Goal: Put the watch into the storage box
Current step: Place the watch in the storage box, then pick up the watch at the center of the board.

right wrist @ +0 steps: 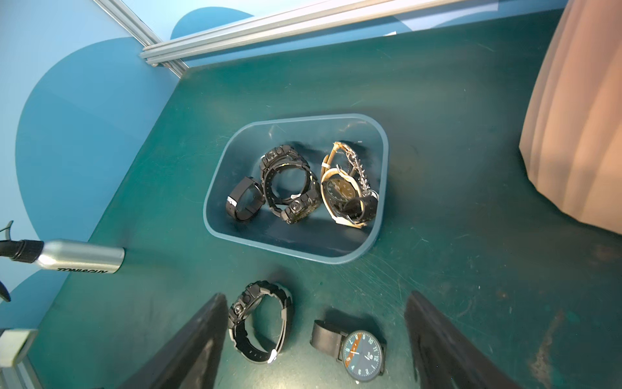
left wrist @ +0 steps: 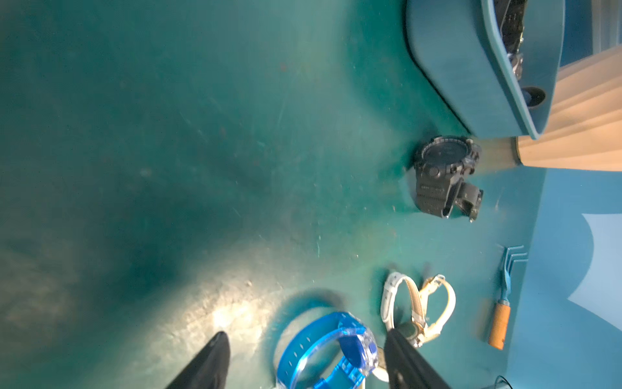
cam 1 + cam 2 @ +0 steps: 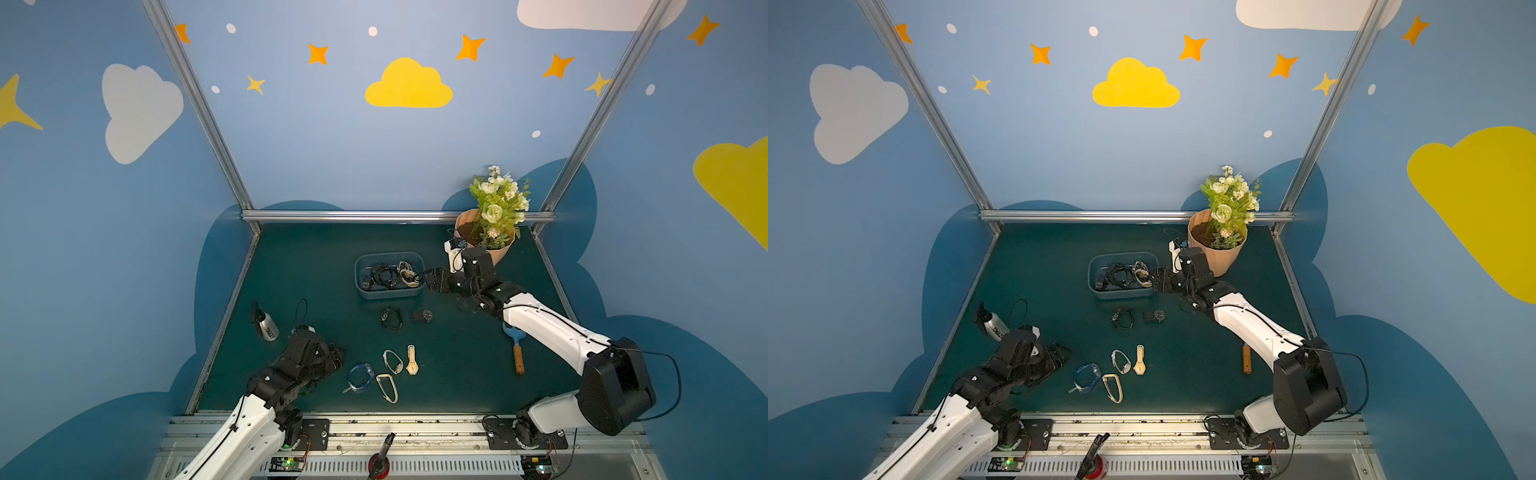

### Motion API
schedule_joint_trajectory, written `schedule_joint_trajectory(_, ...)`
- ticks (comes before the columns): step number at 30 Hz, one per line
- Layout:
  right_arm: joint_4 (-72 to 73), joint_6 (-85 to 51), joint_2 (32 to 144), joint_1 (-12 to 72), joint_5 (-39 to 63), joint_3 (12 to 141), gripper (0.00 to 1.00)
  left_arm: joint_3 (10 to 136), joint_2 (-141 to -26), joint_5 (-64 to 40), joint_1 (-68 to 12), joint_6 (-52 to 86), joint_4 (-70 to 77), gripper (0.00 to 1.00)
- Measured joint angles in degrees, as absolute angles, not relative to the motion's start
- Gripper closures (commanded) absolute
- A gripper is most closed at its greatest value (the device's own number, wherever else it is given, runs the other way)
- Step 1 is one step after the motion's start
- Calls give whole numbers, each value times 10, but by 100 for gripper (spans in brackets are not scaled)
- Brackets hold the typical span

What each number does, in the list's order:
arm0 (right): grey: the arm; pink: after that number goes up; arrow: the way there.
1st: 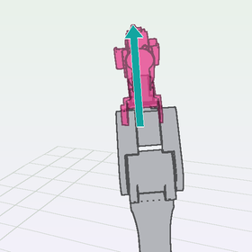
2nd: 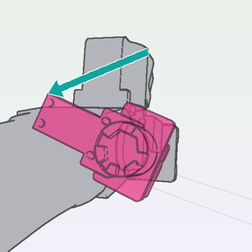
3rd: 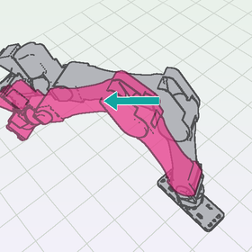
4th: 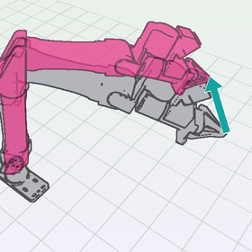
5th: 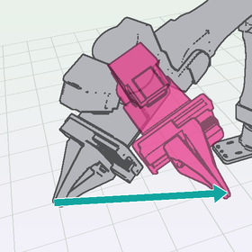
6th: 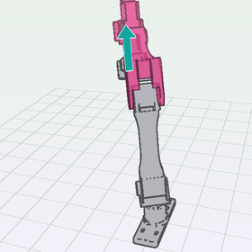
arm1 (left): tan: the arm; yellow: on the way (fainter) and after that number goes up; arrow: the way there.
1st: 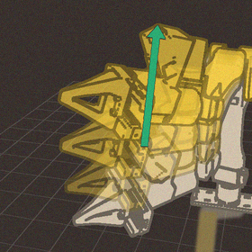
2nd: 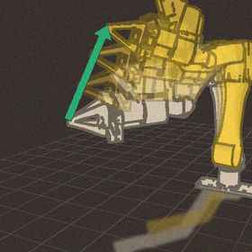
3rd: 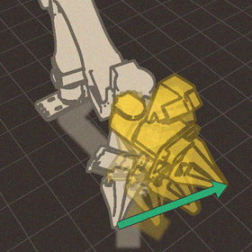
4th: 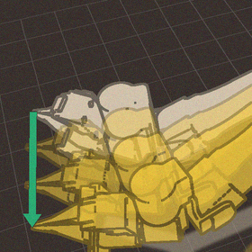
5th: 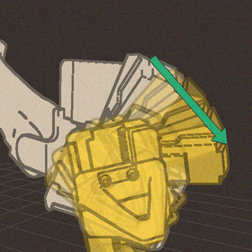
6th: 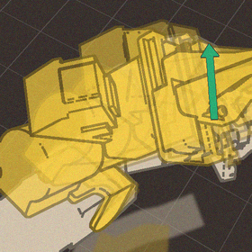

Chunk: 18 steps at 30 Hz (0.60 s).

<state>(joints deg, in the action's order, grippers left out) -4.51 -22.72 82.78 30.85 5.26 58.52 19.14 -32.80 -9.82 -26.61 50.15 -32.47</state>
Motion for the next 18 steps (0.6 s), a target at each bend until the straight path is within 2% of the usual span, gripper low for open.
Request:
schedule_joint_trajectory(11,-45,-238,828,310,51,585,17,161,-382,-78,-375,548,-292,34)
schedule_joint_trajectory(18,-44,-241,828,310,50,581,17,176,-465,-49,-428,555,-257,45)
